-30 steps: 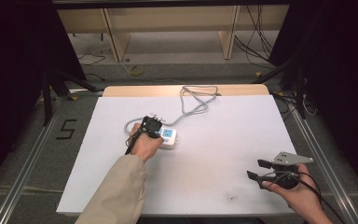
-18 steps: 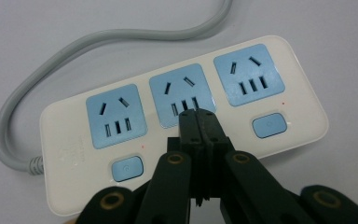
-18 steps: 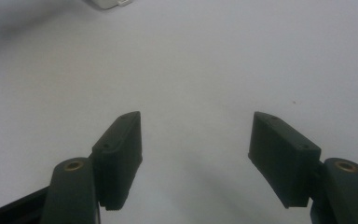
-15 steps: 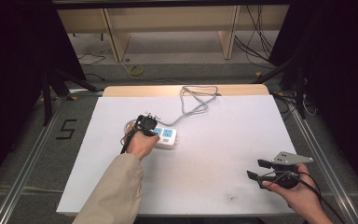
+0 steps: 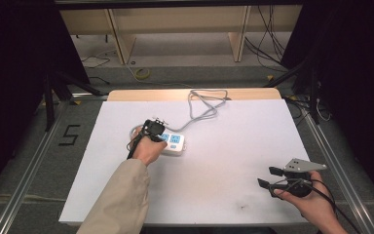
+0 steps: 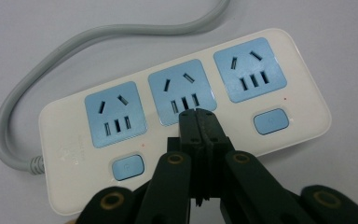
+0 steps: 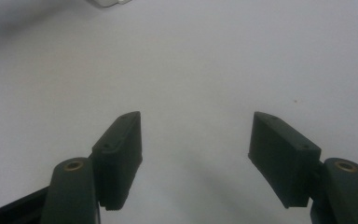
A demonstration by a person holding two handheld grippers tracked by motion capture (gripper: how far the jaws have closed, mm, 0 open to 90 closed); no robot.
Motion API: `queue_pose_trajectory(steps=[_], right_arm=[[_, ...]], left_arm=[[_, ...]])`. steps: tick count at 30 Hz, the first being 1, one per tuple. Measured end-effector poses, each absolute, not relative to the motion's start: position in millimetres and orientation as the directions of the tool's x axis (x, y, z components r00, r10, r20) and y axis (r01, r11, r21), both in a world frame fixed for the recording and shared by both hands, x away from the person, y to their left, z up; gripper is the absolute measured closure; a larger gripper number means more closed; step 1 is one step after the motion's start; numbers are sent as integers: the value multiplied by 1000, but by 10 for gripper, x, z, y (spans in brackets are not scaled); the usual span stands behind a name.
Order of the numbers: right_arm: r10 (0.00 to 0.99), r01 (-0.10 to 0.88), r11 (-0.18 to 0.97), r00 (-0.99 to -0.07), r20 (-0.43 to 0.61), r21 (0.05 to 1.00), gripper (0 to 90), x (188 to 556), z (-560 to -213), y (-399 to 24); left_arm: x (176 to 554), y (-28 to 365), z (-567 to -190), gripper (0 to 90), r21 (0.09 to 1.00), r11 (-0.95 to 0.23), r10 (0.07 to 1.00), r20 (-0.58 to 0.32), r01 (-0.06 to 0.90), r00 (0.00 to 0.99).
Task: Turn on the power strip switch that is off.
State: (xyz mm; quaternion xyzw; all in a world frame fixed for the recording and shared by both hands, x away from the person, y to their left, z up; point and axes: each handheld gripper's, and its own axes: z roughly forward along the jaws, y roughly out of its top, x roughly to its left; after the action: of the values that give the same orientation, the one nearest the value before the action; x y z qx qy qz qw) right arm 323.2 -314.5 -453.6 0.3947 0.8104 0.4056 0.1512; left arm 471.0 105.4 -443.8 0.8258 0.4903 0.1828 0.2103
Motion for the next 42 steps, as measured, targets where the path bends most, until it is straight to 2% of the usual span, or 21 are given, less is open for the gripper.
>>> queue_pose_trajectory(steps=[20,42], right_arm=[[761,519,364,-644,74,773,349,3231,-4540,-3140],[759,521,361,-646,80,774,347,3234,-4536,-3126]], left_arm=[[4768,1009,-4417,898,482,-450,882,110,752,458],[4762,973,-4432,898,476,-459,881,135,751,453]])
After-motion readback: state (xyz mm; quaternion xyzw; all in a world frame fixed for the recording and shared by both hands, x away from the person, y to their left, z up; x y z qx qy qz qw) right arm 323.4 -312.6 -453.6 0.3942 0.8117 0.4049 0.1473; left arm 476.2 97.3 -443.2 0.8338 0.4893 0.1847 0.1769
